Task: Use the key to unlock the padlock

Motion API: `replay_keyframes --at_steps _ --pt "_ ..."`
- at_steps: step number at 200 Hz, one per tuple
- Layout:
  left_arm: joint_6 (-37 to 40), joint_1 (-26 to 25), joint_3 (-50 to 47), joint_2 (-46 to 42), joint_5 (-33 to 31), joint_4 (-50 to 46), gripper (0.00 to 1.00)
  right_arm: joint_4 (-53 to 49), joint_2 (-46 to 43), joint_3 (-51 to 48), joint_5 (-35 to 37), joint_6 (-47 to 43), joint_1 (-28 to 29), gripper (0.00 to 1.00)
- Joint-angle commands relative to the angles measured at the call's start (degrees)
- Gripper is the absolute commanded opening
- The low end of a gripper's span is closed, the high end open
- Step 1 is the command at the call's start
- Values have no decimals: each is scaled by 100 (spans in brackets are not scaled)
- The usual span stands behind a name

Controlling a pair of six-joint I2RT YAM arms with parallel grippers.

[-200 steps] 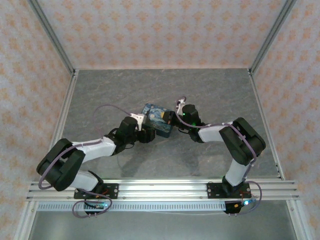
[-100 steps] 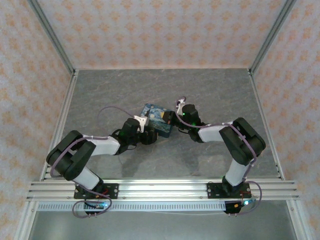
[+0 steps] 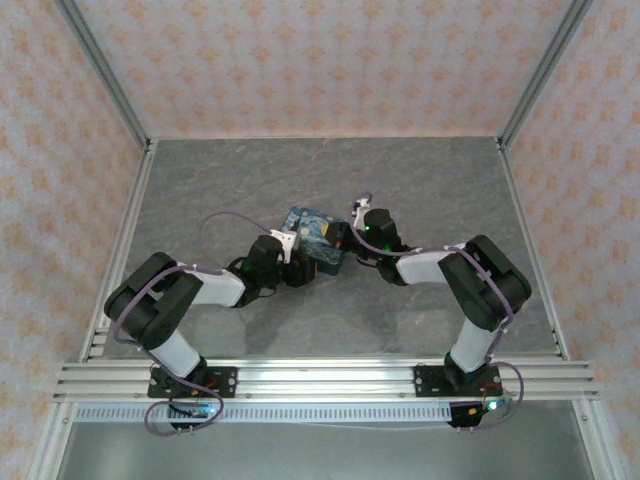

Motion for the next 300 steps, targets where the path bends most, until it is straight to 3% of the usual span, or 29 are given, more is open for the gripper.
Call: replay_keyframes --at_steps 1,300 --pt "111 -114 245 157 -125 207 56 -758 159 -123 50 -80 93 0" --pt "-991 -468 439 -119 -814 43 30 -547 46 -251 9 -28 93 0"
